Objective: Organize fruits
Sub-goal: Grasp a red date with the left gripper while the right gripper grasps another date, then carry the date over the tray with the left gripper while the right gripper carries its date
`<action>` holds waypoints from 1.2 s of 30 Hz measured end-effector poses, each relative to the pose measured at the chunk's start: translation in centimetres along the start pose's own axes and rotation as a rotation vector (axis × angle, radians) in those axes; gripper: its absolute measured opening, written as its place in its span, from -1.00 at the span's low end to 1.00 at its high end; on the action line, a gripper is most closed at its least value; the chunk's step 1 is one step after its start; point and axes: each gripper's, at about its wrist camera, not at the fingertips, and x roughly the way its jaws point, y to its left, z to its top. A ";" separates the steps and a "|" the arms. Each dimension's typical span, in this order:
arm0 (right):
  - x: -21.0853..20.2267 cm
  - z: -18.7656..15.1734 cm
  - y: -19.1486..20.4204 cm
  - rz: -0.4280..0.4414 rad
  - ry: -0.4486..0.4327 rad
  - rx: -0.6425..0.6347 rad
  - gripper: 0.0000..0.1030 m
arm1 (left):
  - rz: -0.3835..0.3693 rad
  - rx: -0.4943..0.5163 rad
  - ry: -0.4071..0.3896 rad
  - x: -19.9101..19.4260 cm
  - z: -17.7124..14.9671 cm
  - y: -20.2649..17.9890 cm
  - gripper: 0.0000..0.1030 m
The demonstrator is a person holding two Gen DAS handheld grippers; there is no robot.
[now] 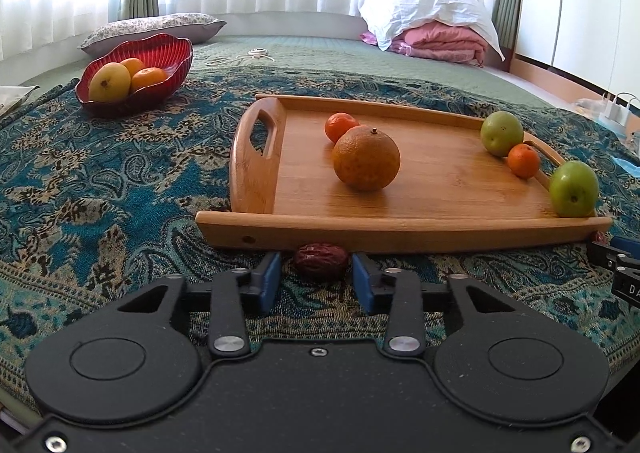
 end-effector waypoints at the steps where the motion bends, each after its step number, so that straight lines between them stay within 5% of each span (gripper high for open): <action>1: 0.1 0.0 0.0 -0.002 0.003 -0.001 -0.27 | -0.002 0.000 0.000 0.1 0.1 0.0 -0.44; 12: 0.4 0.5 0.0 -0.004 0.009 0.018 -0.52 | 0.002 0.015 -0.030 -0.5 0.0 -0.4 -0.47; 36: -1.8 5.2 4.9 0.144 -0.148 -0.081 -0.53 | -0.018 0.034 -0.119 -1.9 4.7 -1.9 -0.47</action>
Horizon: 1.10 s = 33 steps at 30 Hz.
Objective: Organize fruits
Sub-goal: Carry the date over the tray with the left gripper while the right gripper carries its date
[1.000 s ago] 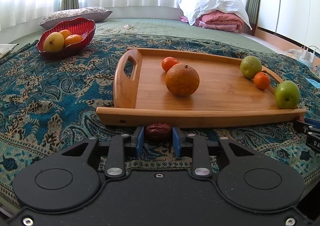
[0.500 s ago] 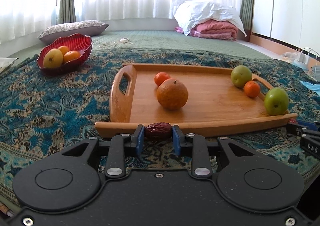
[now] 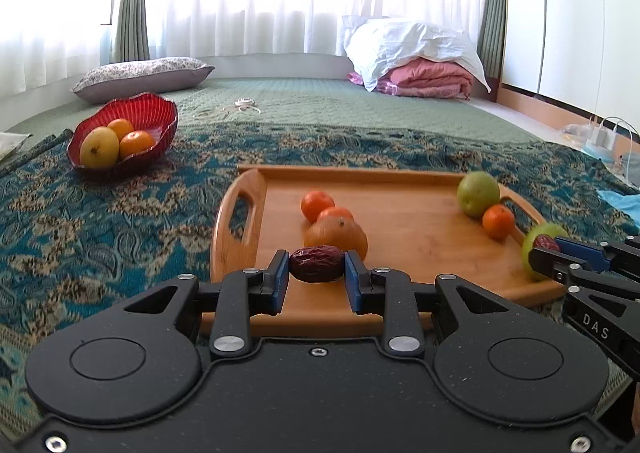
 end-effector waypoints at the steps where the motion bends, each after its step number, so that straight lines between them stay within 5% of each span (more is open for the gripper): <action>1: 0.3 0.4 0.0 0.003 -0.005 0.004 -0.53 | -0.001 -0.005 -0.001 0.2 0.4 0.1 -0.47; 15: 4.7 3.9 -0.2 0.008 -0.008 0.028 -0.53 | -0.068 -0.036 0.006 5.1 5.6 -0.1 -0.47; 33: 12.5 6.1 -1.3 0.055 0.161 0.102 -0.53 | -0.050 -0.068 0.188 16.6 10.0 1.1 -0.47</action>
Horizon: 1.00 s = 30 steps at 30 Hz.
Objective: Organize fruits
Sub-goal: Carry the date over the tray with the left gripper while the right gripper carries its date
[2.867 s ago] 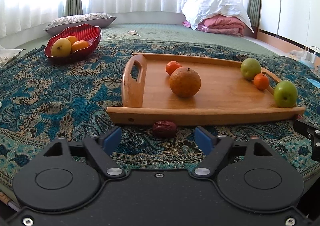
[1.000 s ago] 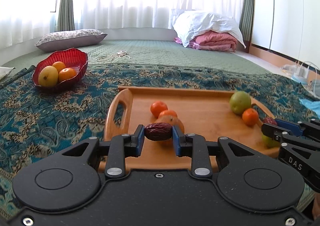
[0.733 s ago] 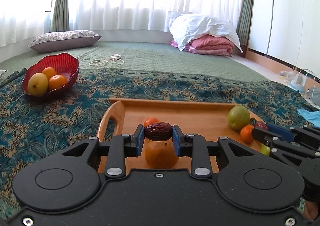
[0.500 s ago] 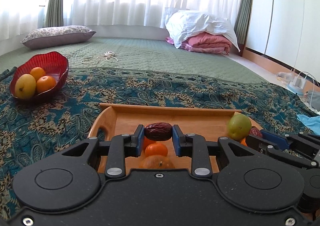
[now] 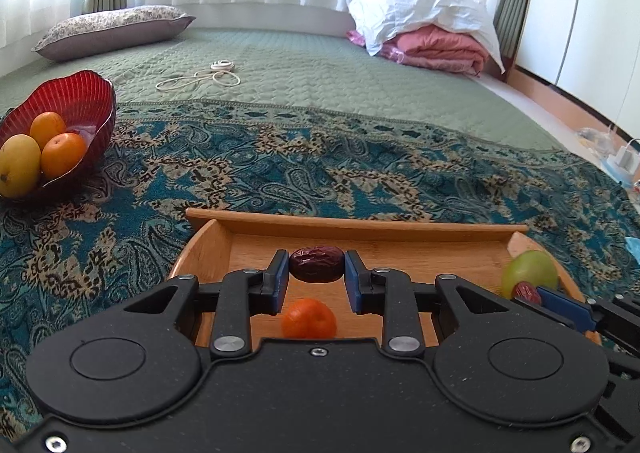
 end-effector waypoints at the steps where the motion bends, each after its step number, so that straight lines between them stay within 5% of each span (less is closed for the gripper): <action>1: 0.3 0.0 0.0 0.002 0.008 0.002 -0.53 | 0.006 0.000 0.009 0.4 0.2 0.1 -0.47; 30: 3.4 -1.4 -0.1 0.010 0.120 0.018 -0.52 | 0.062 0.024 0.102 4.1 -0.4 0.4 -0.46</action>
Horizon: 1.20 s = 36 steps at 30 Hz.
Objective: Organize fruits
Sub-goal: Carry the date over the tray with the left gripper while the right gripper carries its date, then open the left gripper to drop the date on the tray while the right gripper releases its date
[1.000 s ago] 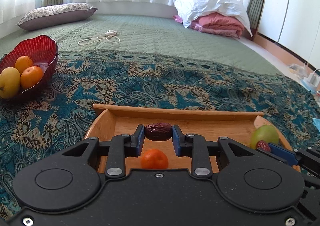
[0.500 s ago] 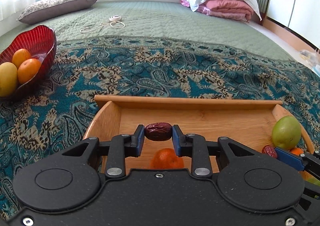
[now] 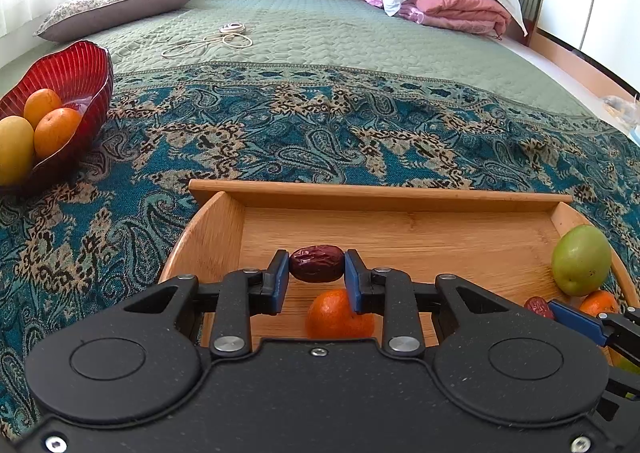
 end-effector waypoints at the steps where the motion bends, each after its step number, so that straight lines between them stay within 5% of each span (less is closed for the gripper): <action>1: 0.0 -0.1 0.0 -0.001 0.001 0.001 -0.52 | 0.000 0.001 -0.001 0.0 0.0 0.0 -0.46; 20: 0.3 -0.4 0.1 -0.001 0.006 -0.002 -0.52 | -0.013 -0.020 0.000 -0.1 -0.1 0.2 -0.45; 36: -0.6 -0.7 0.0 0.001 -0.018 0.007 -0.26 | -0.006 -0.010 -0.044 -2.2 -1.1 0.6 0.12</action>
